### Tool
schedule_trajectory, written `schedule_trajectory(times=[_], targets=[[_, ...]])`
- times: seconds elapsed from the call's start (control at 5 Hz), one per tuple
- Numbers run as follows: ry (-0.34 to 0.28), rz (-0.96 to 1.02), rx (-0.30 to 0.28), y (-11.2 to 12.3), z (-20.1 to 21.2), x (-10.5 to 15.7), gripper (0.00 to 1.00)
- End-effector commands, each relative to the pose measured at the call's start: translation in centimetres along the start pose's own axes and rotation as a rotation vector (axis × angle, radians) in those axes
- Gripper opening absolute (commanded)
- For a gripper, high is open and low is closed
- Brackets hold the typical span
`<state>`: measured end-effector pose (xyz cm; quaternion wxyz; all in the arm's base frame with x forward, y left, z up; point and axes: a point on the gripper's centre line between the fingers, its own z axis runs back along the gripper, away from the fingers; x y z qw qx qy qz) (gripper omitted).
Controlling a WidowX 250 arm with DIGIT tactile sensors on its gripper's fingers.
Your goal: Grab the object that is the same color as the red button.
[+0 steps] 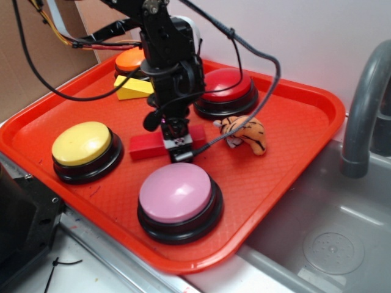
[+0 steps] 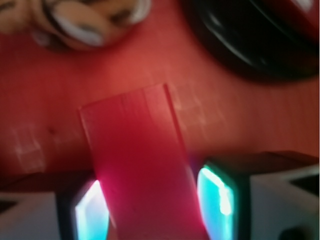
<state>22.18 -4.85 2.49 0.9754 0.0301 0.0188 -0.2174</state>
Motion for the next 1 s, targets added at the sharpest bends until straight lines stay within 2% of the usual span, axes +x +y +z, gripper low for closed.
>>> schedule_trajectory(times=[0.0,0.4,0.6,0.8], targets=[[-0.107,0.258,-0.03,3.5,8.0,-1.5,0.0],[-0.194,0.484,-0.009,5.3,13.8,-4.6,0.0],[-0.229,0.534,-0.026,5.6,15.0,-5.6,0.0],[-0.204,0.571,-0.007,5.5,14.9,-5.3,0.0]])
